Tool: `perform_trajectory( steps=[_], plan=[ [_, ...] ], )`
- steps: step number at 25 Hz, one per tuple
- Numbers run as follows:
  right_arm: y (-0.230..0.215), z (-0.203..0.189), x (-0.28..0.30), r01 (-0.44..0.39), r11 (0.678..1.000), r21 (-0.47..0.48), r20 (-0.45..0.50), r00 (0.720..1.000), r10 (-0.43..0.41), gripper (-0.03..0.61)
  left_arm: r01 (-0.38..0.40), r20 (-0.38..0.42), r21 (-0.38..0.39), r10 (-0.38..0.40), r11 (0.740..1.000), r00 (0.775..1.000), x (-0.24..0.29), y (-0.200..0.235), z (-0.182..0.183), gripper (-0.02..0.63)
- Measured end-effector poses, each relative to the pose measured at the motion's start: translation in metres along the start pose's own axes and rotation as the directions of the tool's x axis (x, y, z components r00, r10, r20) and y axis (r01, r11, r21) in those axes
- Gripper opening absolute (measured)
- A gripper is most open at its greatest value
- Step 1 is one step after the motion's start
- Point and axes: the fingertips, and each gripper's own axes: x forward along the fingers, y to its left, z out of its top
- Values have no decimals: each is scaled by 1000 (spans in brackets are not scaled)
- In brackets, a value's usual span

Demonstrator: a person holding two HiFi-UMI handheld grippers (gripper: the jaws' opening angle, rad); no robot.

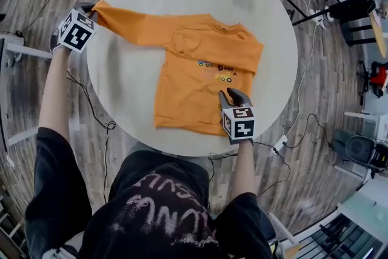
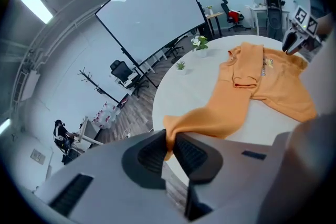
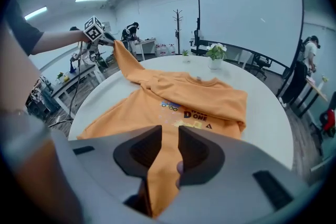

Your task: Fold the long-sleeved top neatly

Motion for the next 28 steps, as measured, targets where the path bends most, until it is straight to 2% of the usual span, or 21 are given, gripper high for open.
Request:
perform_trajectory(
  steps=[7,10,13,17,21,24,26,28],
  plan=[
    [-74,-30,-31,-60,998,2,38,997,60,106,-96,41,43,94,994,995,-47,-55,117,41],
    [-109,-41,-48,-78,997,12,62,995,77,104,-135,61,77,131,988,990,-62,-88,173,41],
    [-144,-54,-63,-86,996,23,74,994,84,104,-145,104,108,134,984,986,-66,-132,234,41],
    [-176,-76,-78,-88,995,44,72,994,84,104,-132,158,179,104,975,982,-57,-201,300,41],
    [-201,-97,-87,-84,994,67,54,995,80,104,-89,177,275,40,957,983,-36,-277,342,41],
    [-216,-108,-92,-76,994,82,44,996,73,104,-69,179,366,2,928,984,-17,-331,360,46],
    [-223,-115,-93,-75,993,89,43,997,71,104,-45,181,398,-31,916,983,-5,-364,365,60],
    [-227,-120,-92,-78,993,94,43,996,74,104,5,168,408,-80,913,983,6,-394,364,113]
  ],
)
